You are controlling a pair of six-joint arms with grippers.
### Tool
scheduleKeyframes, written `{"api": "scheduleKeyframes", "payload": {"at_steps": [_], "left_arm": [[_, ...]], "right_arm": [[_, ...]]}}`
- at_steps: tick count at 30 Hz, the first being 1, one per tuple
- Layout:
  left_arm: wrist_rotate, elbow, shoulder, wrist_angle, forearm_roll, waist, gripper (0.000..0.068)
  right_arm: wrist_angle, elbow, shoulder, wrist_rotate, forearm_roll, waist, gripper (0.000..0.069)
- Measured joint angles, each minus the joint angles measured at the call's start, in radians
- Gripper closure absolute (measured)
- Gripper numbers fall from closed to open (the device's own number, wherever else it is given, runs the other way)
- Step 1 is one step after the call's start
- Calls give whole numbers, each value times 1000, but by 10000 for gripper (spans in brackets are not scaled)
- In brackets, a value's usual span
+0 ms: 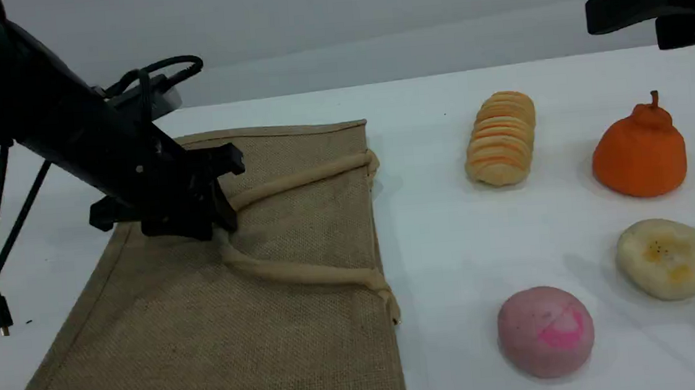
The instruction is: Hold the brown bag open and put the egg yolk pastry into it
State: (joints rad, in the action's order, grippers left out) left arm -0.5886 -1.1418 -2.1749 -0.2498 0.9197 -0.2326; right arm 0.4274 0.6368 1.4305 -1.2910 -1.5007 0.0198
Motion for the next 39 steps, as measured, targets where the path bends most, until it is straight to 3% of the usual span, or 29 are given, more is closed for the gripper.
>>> {"api": "scheduleKeyframes", "payload": {"at_steps": [16, 19, 24, 29, 34, 39], "left_arm": [[3, -1, -25, -1, 13, 0, 435], [3, -1, -25, -15, 30, 0, 471], [3, -1, -22, -57, 60, 0, 592], [3, 0, 24, -73, 104, 0, 592], [-3, -25, 140, -146, 77, 1, 592], [18, -101, 294, -298, -31, 1, 592]], "right_arm": [[4, 0, 0, -1, 0, 0, 181], [5, 0, 0, -1, 0, 0, 181], [12, 0, 0, -1, 0, 0, 181], [17, 0, 0, 0, 0, 0, 181], [29, 0, 0, -1, 0, 0, 181], [28, 0, 0, -1, 0, 0, 181]]}}
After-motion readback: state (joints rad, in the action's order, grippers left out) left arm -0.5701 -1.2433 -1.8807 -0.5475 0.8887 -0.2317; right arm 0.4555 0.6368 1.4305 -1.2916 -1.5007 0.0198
